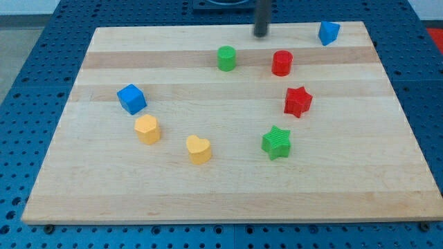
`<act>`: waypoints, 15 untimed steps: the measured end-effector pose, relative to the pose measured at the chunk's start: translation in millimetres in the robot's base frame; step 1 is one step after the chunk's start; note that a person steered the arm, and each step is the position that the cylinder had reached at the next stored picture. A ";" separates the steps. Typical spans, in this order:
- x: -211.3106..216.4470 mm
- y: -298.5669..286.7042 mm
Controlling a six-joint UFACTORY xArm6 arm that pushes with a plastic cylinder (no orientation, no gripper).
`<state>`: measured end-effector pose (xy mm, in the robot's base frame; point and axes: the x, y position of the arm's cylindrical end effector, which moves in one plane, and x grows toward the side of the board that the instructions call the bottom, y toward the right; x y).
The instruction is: Move the blue cube to the left side of the green circle
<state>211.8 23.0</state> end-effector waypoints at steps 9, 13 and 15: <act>123.1 -167.6; 119.0 -213.8; 86.5 -123.2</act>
<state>298.3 -100.2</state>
